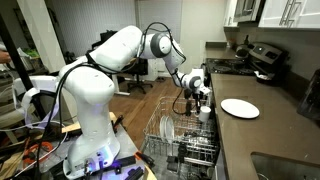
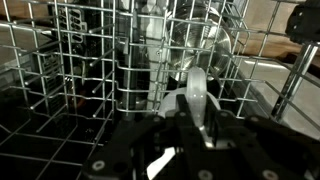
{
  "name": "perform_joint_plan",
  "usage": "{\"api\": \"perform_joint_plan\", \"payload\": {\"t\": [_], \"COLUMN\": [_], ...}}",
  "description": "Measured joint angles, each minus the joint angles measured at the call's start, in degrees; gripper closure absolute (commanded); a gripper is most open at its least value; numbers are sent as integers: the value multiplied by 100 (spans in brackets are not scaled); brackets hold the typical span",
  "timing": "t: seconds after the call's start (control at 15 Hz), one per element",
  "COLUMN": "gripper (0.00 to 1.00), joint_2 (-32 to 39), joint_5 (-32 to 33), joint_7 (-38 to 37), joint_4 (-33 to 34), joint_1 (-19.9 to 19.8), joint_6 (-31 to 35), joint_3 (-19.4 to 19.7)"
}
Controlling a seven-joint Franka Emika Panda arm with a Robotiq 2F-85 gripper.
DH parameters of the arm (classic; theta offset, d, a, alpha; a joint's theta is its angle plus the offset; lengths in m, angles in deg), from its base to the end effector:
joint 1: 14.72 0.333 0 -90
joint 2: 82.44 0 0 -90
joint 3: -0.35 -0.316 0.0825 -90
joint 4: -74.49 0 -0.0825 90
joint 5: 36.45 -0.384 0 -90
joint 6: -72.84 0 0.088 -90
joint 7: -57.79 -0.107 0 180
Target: Pick the white cup and move it to the left compartment in the dishwasher
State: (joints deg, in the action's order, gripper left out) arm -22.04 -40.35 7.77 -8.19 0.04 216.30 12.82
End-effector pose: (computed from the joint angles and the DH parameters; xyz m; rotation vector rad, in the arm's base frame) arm 0.7035 0.0533 0.0657 2.7953 -1.1439 0.1384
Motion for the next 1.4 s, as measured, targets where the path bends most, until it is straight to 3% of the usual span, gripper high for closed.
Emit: {"api": "perform_joint_plan", "payload": {"t": [1.4], "gripper": [91], "joint_2": [1007], "joint_5": [0], "joint_7": [2], "joint_4": [1292], "joint_1": [-207], "joint_6": [-614], "joint_3": [-148]}}
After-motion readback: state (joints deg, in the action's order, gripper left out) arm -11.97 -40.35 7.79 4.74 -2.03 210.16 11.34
